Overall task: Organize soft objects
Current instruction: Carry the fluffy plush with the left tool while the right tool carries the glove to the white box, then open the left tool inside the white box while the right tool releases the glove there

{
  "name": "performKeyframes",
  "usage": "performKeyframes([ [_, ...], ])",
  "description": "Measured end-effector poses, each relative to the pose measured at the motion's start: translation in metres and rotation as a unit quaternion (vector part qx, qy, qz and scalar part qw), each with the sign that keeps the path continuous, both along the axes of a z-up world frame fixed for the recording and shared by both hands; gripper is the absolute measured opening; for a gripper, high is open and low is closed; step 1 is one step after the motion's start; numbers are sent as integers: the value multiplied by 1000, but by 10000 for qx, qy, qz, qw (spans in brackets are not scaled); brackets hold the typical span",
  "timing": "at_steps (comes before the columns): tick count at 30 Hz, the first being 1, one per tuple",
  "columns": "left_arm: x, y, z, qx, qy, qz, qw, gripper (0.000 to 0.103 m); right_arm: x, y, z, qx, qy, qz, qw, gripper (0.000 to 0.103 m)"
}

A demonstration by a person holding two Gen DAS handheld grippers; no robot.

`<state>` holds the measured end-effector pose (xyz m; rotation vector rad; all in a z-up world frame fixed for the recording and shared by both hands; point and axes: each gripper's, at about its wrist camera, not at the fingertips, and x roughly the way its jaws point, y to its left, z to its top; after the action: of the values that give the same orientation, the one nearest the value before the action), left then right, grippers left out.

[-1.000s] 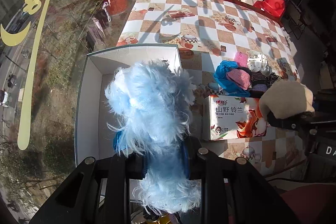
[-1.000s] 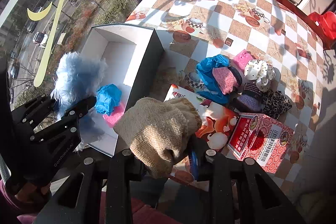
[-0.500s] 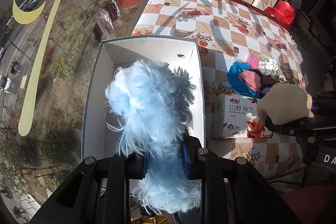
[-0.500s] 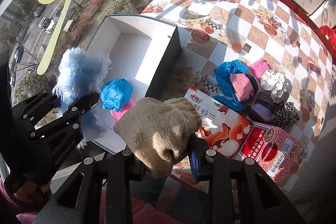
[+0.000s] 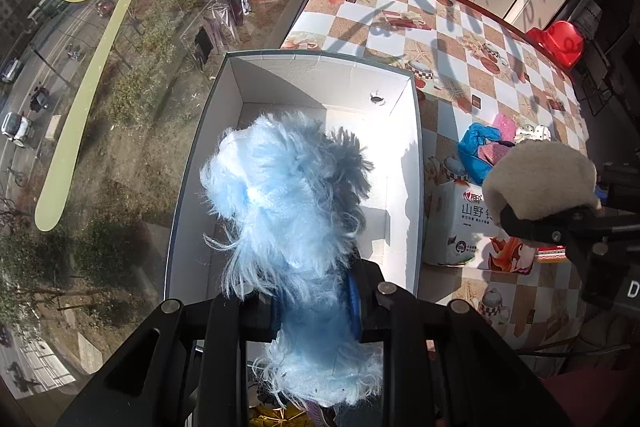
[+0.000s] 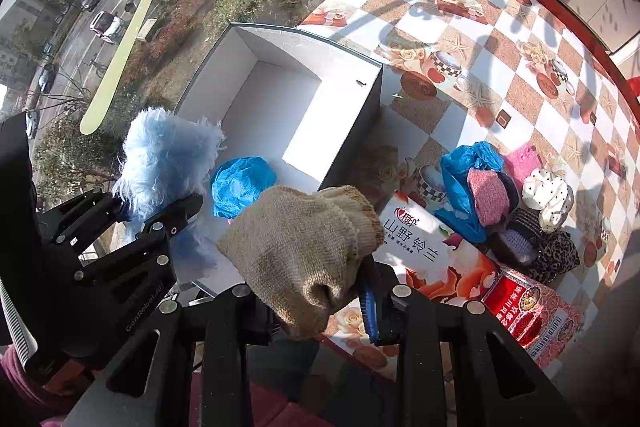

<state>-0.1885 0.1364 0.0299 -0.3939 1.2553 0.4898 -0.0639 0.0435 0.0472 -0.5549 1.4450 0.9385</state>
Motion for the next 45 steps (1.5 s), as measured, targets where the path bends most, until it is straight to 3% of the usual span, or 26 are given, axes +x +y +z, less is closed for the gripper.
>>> performKeyframes([
  [20, 5, 56, -15, 41, 33, 617, 9981, 27, 16, 52, -9, 87, 28, 167, 9998, 32],
  [45, 38, 67, -43, -76, 272, 451, 9986, 27, 31, 93, -33, 7, 268, 69, 9996, 32],
])
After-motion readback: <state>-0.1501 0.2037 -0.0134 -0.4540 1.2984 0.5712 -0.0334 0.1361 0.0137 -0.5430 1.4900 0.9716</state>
